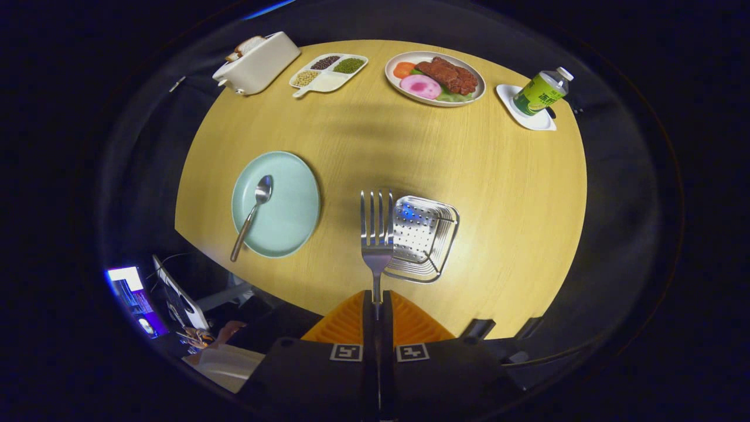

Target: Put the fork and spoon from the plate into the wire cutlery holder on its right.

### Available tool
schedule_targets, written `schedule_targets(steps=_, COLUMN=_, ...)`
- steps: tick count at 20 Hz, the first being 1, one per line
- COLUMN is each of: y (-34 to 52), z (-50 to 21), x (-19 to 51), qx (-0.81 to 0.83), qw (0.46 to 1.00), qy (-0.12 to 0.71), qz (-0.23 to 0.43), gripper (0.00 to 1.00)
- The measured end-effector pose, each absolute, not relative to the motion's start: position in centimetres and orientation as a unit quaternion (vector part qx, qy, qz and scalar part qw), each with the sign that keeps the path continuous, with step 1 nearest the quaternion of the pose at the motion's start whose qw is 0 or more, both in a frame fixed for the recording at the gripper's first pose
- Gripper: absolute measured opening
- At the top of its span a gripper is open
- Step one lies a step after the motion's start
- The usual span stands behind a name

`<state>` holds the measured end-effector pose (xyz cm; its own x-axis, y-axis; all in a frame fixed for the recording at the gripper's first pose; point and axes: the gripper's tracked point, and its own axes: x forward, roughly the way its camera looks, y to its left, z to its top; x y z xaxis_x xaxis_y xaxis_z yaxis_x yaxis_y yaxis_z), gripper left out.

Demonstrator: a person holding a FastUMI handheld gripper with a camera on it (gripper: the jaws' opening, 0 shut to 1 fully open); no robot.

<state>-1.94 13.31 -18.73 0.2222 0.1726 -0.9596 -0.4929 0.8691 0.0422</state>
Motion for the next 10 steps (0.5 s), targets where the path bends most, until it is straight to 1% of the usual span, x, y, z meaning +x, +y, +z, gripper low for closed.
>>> schedule_targets(steps=3, y=11.2, z=-19.7, x=-1.6, qx=-0.163, qw=0.742, qy=0.615, qz=0.212, gripper=0.06)
schedule_targets(steps=6, y=10.9, z=-21.0, x=-1.0, qx=-0.186, qw=0.708, qy=0.645, qz=0.219, gripper=0.06)
schedule_targets(steps=8, y=11.2, z=-22.1, x=-1.0, qx=-0.179, qw=0.679, qy=0.677, qz=0.22, gripper=0.06)
schedule_targets(steps=10, y=11.1, z=-22.9, x=-0.8, qx=-0.172, qw=0.661, qy=0.698, qz=0.213, gripper=0.06)
